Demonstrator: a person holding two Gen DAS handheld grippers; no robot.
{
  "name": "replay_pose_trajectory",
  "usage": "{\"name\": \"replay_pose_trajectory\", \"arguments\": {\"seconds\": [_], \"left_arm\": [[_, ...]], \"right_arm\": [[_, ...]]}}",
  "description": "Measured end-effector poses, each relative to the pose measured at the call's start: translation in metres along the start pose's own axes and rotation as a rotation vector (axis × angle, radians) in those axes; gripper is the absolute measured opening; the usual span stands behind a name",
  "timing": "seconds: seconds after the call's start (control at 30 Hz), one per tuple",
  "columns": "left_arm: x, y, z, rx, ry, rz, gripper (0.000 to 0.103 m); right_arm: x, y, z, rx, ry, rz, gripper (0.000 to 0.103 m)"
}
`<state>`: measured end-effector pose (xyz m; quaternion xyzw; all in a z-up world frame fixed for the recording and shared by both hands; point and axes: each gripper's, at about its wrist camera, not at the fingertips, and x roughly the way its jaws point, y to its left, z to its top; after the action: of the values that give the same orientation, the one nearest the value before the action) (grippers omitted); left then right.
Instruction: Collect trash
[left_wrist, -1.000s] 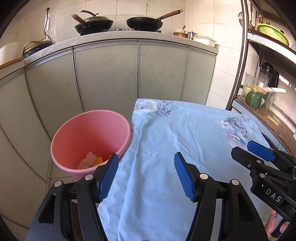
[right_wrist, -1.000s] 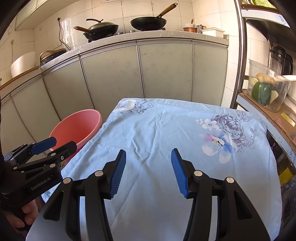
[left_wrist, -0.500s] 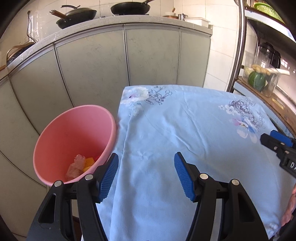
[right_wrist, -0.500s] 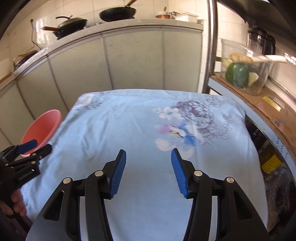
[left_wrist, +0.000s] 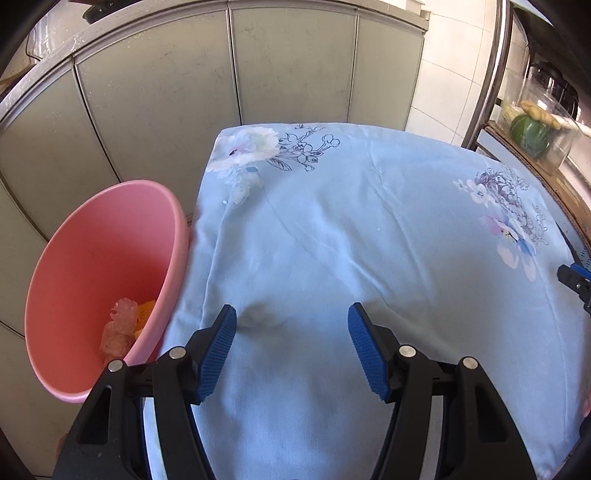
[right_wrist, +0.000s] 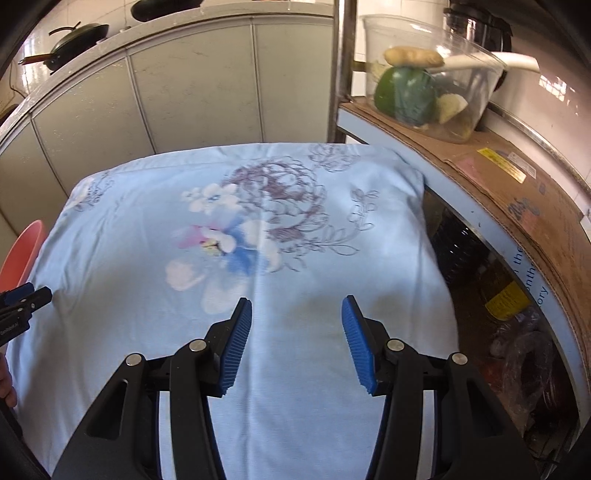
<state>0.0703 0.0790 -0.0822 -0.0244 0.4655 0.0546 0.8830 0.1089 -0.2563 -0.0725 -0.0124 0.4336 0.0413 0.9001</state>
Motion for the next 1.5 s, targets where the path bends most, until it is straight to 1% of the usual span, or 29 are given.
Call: {"name": "replay_pose_trajectory", "arguments": {"seconds": [0.1,0.23,0.27,0.3,0.33,0.4,0.43,0.47,0.5,0.57,0.6,0.67,0.8,1.0,1.5], "left_arm": [[0.004,-0.004,0.002,0.018,-0.008,0.023,0.063],[0.007,-0.006,0.003,0.012,-0.029,0.031,0.065],[0.008,-0.006,0.003,0.011,-0.036,0.034,0.066],[0.008,-0.007,0.003,0.01,-0.038,0.036,0.067],[0.009,-0.007,0.004,0.007,-0.04,0.037,0.068],[0.01,-0.007,0.005,-0.001,-0.036,0.045,0.072],[0.011,-0.006,0.006,-0.008,-0.033,0.049,0.076],[0.012,-0.005,0.006,-0.017,-0.029,0.052,0.081],[0.013,-0.004,0.007,-0.02,-0.025,0.046,0.083],[0.016,-0.007,0.007,-0.002,-0.014,0.039,0.093],[0.016,-0.008,0.008,0.0,-0.012,0.04,0.094],[0.018,-0.008,0.009,0.001,-0.005,0.032,0.098],[0.018,-0.01,0.008,0.004,-0.004,0.031,0.099],[0.019,-0.01,0.008,0.004,-0.005,0.031,0.099],[0.018,-0.009,0.008,0.004,-0.005,0.032,0.099]], "right_arm": [[0.006,-0.009,-0.001,0.001,0.019,-0.013,0.051],[0.018,-0.016,-0.004,0.001,0.049,-0.023,0.051],[0.021,-0.017,-0.006,0.002,0.051,-0.016,0.053],[0.02,-0.019,-0.006,0.0,0.042,-0.019,0.059],[0.019,-0.02,-0.006,0.0,0.039,-0.025,0.061],[0.02,-0.025,-0.006,0.007,0.033,-0.019,0.069],[0.019,-0.026,-0.007,-0.004,0.026,-0.02,0.071],[0.019,-0.027,-0.007,-0.002,0.027,-0.02,0.076],[0.02,-0.029,-0.007,0.003,0.03,-0.012,0.078],[0.021,-0.028,-0.007,-0.009,0.032,-0.01,0.08],[0.023,-0.028,-0.008,-0.01,0.034,-0.009,0.081],[0.023,-0.028,-0.008,-0.013,0.036,-0.007,0.083],[0.025,-0.029,-0.009,-0.009,0.04,-0.011,0.087],[0.026,-0.03,-0.009,-0.009,0.043,-0.013,0.09],[0.028,-0.028,-0.008,-0.012,0.046,-0.012,0.093]]}}
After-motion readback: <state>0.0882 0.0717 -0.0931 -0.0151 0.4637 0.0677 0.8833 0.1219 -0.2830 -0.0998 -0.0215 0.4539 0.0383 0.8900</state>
